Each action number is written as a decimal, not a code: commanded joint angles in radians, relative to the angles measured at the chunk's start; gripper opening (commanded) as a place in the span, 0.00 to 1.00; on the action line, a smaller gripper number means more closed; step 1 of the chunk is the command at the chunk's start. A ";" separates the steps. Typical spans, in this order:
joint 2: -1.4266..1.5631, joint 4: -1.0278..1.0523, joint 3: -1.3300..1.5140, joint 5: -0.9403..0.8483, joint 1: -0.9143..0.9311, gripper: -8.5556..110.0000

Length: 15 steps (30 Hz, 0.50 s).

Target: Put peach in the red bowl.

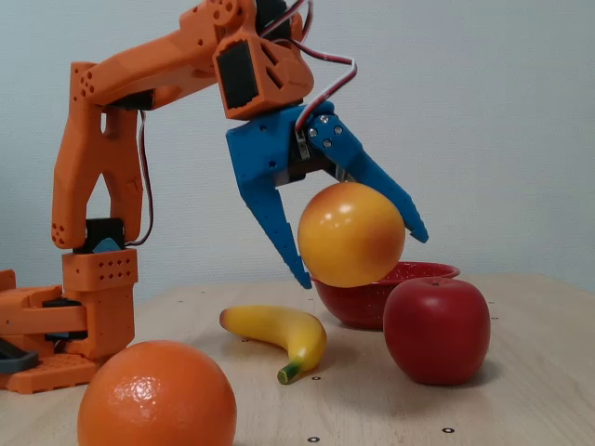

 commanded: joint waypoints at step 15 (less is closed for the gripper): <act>0.414 0.003 -0.021 0.166 -0.345 0.07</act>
